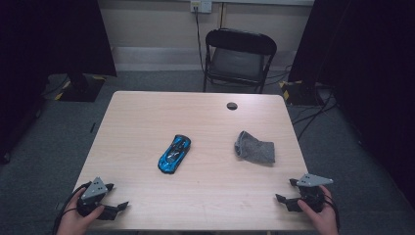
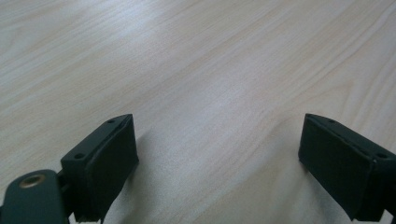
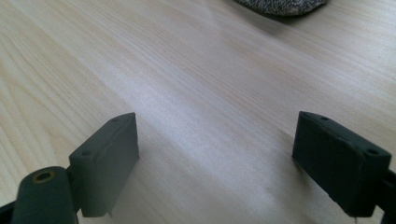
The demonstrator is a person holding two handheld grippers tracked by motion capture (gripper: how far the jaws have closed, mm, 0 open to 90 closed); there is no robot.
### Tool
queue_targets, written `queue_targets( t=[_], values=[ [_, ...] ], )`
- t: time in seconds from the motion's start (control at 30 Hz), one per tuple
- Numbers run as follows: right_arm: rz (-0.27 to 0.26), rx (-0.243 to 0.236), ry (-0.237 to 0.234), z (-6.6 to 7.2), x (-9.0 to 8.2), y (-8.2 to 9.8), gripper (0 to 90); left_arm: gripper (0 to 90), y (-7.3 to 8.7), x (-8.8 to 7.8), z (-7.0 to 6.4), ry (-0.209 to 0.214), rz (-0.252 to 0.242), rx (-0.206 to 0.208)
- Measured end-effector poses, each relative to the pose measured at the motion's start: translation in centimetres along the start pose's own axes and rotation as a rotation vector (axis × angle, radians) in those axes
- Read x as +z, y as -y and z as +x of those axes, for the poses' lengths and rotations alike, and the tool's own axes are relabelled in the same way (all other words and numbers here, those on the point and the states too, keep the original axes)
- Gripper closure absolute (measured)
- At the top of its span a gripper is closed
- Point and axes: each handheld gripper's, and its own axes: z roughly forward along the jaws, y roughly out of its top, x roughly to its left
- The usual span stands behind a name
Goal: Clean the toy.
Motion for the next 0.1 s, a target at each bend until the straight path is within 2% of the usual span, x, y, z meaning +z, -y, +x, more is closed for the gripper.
queue_targets(
  t=[0.1],
  values=[
    [0.000,0.000,0.000,0.00,0.00,0.00,13.7,10.6,0.00,0.02,-0.03,-0.002,-0.001,-0.001]
  ],
)
